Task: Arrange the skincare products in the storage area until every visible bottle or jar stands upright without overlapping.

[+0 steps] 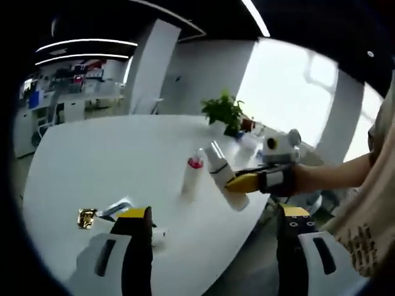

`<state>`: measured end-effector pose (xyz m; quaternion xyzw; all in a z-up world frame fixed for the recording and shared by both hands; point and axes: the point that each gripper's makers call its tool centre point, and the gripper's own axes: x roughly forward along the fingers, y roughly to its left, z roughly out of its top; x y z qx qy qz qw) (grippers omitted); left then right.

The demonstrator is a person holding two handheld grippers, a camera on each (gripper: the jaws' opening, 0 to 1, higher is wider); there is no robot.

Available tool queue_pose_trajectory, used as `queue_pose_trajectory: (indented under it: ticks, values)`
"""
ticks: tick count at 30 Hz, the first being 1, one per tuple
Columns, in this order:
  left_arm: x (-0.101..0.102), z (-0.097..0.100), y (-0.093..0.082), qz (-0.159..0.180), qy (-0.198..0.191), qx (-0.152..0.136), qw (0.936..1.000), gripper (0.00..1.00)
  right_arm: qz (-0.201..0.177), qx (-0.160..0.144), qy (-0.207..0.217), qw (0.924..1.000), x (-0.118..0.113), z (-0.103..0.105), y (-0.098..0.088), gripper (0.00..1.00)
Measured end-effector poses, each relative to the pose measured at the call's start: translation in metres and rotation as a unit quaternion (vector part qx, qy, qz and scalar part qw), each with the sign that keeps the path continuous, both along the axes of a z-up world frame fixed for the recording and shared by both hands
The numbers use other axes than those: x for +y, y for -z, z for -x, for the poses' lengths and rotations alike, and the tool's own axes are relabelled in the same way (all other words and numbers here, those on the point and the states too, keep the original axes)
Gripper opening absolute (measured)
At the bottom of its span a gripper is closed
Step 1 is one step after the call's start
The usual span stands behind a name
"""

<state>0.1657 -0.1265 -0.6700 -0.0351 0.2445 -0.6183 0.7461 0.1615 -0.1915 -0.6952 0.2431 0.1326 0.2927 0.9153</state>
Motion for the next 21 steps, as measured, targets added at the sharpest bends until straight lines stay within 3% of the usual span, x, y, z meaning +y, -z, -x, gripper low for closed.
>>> queue_pose_trajectory:
  ticks: [3,7,14,21]
  values:
    - [-0.014,0.001,-0.012,0.017,0.011,0.012,0.9997,0.74,-0.03,-0.02,-0.015,0.9992,0.001,0.005,-0.011,0.19]
    - [-0.033,0.008,-0.028,0.052,0.038,0.046,0.9969,0.55,-0.072,-0.051,-0.043,0.9952,0.005,0.013,-0.028,0.19]
    - [-0.064,0.013,-0.039,0.056,0.071,0.039,0.9951,0.5,-0.092,-0.073,-0.077,0.99,0.006,0.018,-0.041,0.19]
    - [-0.079,0.016,-0.045,0.064,0.089,0.032,0.9935,0.34,-0.114,-0.09,-0.103,0.984,0.005,0.022,-0.05,0.19]
